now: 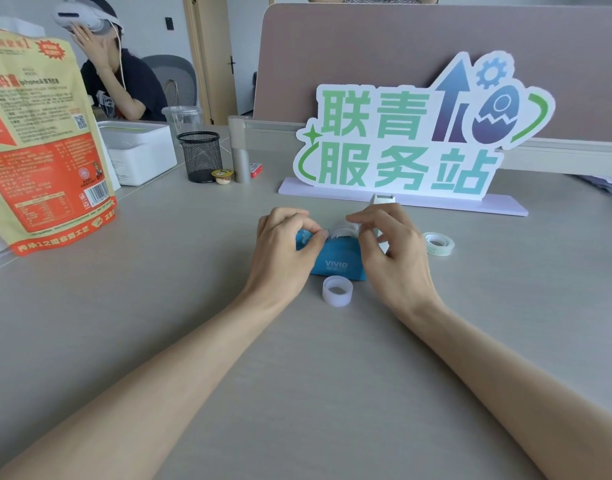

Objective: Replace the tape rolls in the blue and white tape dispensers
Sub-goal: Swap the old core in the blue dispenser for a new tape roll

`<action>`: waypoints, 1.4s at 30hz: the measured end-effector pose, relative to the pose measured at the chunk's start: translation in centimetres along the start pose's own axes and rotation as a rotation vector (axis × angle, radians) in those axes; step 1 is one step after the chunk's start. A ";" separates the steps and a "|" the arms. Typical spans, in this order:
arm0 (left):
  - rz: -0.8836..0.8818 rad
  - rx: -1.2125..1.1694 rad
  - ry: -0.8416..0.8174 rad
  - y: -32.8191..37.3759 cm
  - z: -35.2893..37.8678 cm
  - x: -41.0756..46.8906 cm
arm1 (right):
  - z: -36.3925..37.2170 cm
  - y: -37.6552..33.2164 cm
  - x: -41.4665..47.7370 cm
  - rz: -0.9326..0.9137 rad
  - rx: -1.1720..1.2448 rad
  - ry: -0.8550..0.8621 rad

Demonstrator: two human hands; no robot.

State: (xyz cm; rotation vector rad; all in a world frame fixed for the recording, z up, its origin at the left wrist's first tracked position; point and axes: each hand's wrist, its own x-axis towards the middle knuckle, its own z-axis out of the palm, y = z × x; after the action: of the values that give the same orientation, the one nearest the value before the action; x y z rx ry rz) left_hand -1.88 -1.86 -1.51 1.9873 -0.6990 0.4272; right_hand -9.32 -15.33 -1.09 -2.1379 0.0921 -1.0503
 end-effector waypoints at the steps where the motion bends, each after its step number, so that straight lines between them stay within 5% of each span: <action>1: -0.004 -0.004 -0.001 0.0 0.0 0.0 | 0.0 0.0 0.0 0.003 0.007 0.004; 17: -0.111 -0.133 0.004 0.0 -0.1 0.3 | -0.3 -0.4 -0.3 0.062 -0.019 -0.019; 27: -0.394 -0.374 0.043 -0.3 -0.6 0.8 | -0.3 -0.1 0.1 0.094 -0.027 -0.030; 42: -0.478 -0.293 0.123 -2.4 -3.3 1.9 | -0.2 0.0 0.1 0.148 0.005 -0.057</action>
State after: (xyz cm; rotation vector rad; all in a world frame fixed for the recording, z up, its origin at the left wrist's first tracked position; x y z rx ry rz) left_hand 1.01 1.38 -0.46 1.7567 -0.1804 0.1455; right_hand -9.40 -15.50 -0.95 -2.1198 0.2170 -0.9025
